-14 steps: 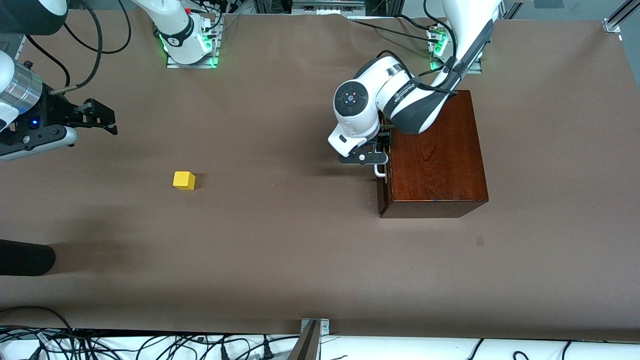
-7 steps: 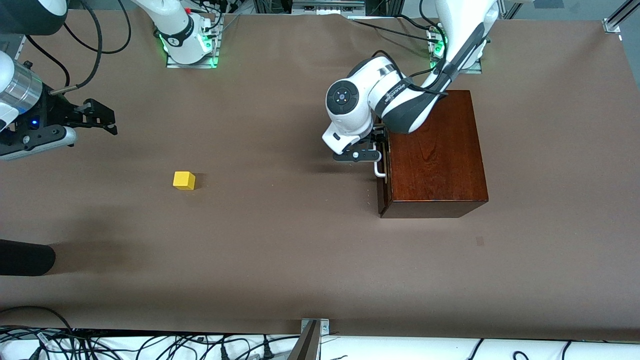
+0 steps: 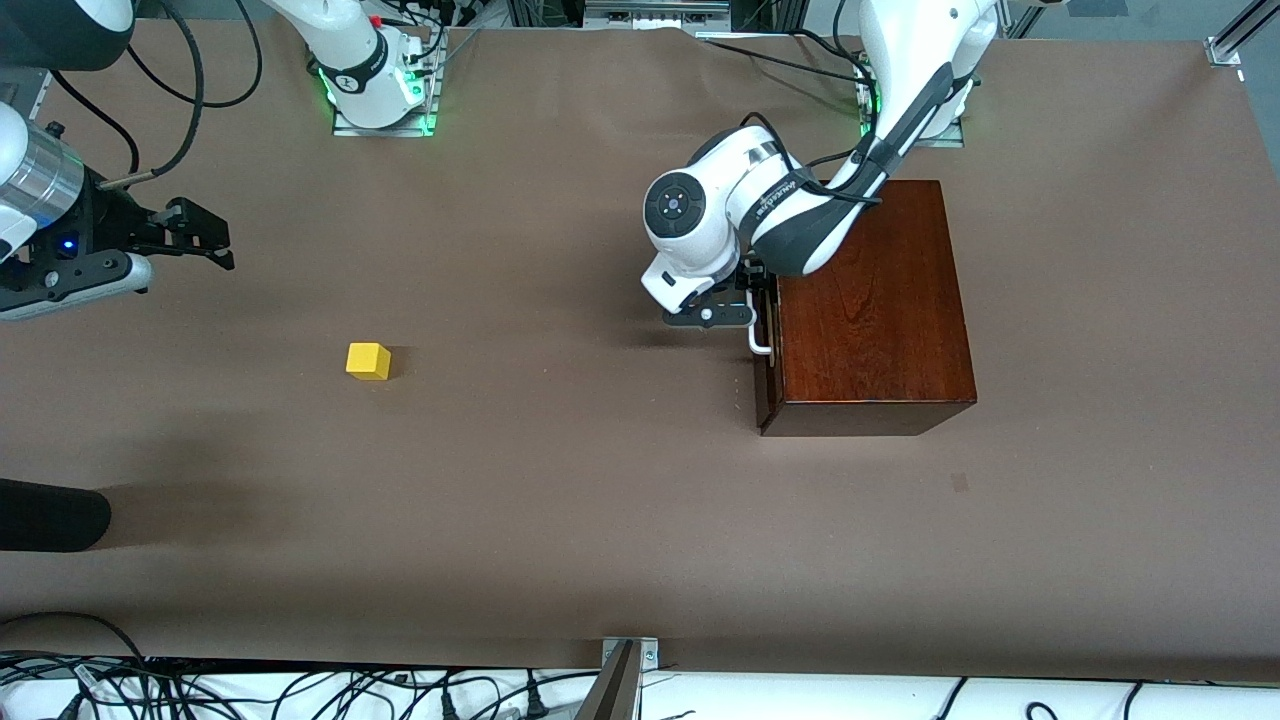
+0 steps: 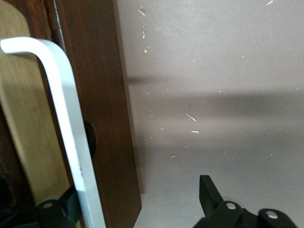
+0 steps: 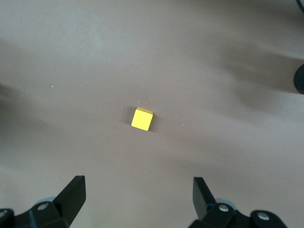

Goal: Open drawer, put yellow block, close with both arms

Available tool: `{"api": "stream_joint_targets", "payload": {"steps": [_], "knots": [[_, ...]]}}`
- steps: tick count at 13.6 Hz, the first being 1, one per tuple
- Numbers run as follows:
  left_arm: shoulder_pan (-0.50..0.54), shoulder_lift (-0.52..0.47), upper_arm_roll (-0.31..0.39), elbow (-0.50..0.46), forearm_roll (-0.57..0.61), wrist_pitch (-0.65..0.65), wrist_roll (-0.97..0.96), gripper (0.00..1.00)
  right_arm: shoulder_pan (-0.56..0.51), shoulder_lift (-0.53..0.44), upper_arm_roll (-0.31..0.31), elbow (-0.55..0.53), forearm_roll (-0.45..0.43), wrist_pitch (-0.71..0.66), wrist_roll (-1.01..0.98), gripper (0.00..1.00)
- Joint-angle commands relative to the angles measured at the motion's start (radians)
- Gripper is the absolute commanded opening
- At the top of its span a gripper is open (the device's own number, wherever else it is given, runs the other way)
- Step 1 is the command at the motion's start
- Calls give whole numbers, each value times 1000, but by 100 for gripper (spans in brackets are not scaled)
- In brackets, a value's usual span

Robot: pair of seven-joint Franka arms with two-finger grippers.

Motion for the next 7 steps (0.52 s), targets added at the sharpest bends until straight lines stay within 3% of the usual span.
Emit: {"api": "stream_joint_targets", "payload": {"steps": [1,7], "knots": [[-45,30,-2,34,27,48,-30,100,-11,4,4,12,7,-12,-1,100],[-77,87,-2,118,12,146,-35,100,-11,4,4,12,7,-12,-1,100]]}}
